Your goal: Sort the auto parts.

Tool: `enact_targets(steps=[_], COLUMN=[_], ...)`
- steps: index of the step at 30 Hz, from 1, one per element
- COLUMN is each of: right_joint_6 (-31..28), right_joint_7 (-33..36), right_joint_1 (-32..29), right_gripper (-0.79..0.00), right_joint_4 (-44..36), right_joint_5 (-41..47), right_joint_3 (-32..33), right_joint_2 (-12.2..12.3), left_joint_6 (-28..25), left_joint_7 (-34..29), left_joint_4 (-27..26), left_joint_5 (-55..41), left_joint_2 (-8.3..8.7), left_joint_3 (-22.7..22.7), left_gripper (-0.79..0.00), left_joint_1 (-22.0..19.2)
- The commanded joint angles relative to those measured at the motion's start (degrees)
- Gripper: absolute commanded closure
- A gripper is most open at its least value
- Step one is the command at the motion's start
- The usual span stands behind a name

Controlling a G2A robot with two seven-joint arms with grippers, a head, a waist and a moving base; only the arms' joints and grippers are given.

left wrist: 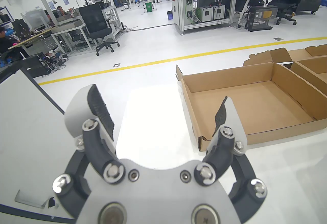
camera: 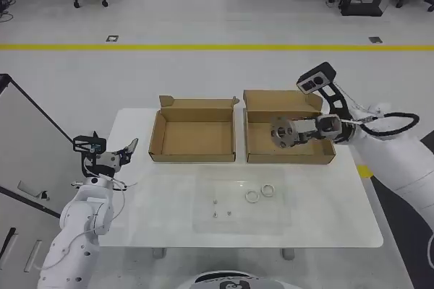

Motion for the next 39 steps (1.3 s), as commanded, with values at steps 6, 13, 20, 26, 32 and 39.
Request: enact_targets(steps=[6,13,20,26,32,39], right_joint_6=[6.2,6.2,6.2,6.2,7.4,6.9], right_joint_7=[6.2,6.2,6.2,6.2,1.9,-4.8], right_joint_1=[-5.7,-7.9,-7.4,-7.4,-8.1,-6.9], right_gripper=[0.000,0.000,0.000,0.000,0.000,0.000], right_joint_4=[-5.6,-11.6,-13.6,-13.6,-15.8,-17.0], right_joint_5=[11.6,12.6,12.7,12.7,7.6,-5.5], right_joint_3=[9.9,12.9,13.5,13.5,14.4,17.5], right_joint_2=[-5.0,-8.8,-10.2,-10.2,-10.7,-10.8], left_joint_6=[0.0,0.0,0.0,0.0,0.0,0.0], left_joint_7=[0.0,0.0,0.0,0.0,0.0,0.0], left_joint_4=[0.0,0.0,0.0,0.0,0.0,0.0], left_joint_5=[0.0,0.0,0.0,0.0,0.0,0.0], left_joint_2=[0.00,0.00,0.00,0.00,0.00,0.00], left_joint_3=[0.0,0.0,0.0,0.0,0.0,0.0], left_gripper=[-0.785,-0.785,-0.785,-0.785,-0.785,-0.785], left_joint_1=[0.0,0.0,0.0,0.0,0.0,0.0])
